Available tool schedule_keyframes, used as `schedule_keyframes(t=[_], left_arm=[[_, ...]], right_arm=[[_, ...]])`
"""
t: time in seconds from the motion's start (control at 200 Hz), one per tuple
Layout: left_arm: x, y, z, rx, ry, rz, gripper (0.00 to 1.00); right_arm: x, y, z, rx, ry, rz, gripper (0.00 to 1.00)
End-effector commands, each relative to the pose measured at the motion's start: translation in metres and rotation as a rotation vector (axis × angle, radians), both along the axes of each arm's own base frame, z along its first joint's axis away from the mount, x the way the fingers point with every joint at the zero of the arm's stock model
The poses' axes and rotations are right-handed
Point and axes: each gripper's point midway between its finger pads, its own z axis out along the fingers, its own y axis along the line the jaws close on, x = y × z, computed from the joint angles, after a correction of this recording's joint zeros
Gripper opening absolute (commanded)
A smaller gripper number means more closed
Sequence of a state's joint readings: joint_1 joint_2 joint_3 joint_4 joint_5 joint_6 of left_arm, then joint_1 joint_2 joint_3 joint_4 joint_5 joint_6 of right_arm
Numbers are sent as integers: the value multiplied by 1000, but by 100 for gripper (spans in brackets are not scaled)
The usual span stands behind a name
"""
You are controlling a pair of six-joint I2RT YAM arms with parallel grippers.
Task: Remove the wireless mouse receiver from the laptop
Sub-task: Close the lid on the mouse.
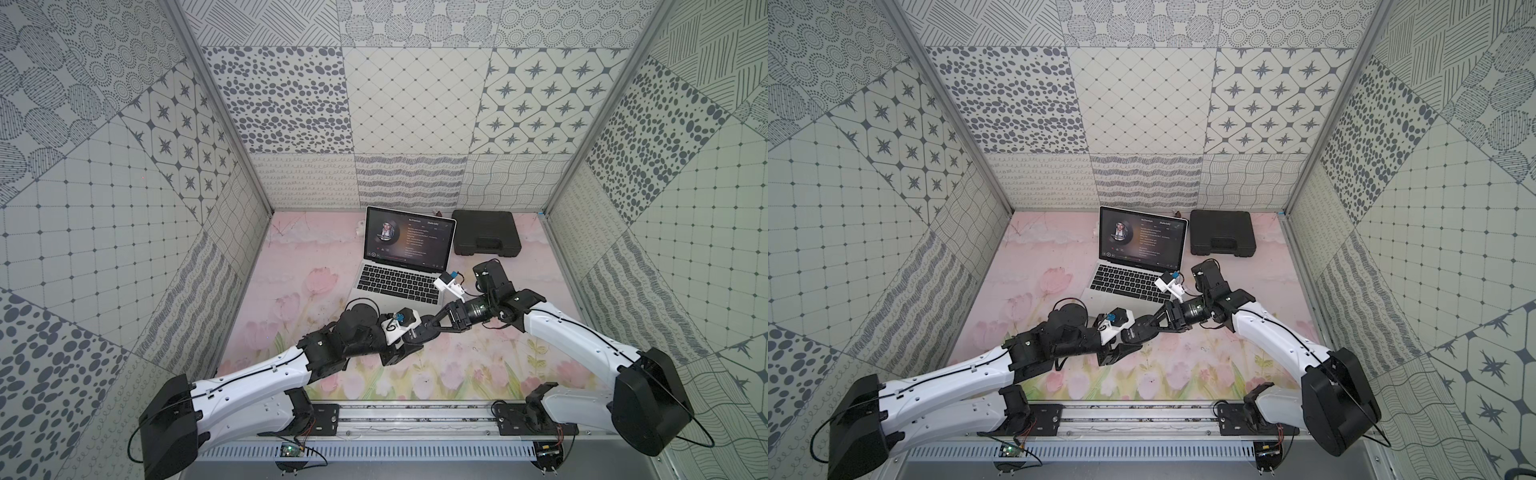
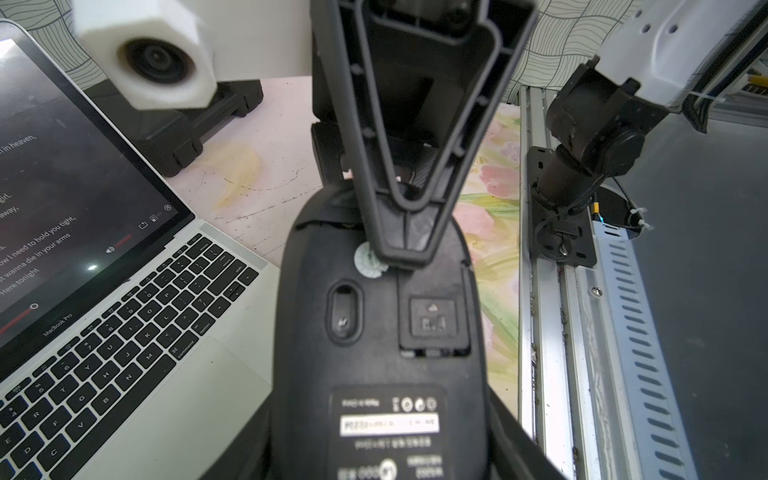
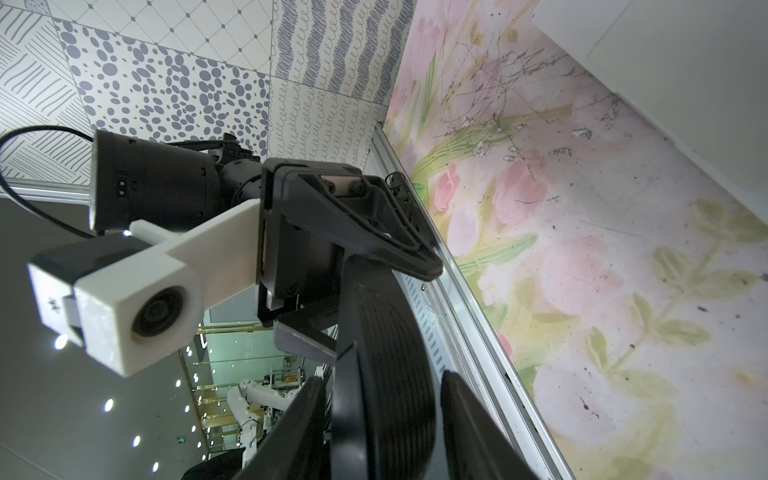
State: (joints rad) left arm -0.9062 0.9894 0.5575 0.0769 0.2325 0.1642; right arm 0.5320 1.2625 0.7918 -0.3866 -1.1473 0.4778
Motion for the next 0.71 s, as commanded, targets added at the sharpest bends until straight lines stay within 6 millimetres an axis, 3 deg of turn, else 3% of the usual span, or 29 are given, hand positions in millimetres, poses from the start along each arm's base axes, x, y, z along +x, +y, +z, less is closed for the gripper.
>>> schedule_keyframes(t=[0.0,0.16,0.7], left_arm=[[-5,-6,14,-38,-23,-46,23],[-6,-6,15,-38,-21,-51,23],[-6,-12,22,-67,8,-62,20]], right_arm=[[-4,0,-1,3,-31,15,42],[-8,4,-3,-4,-28,37,29],[-14,21,-27,-67,-14,98,30]])
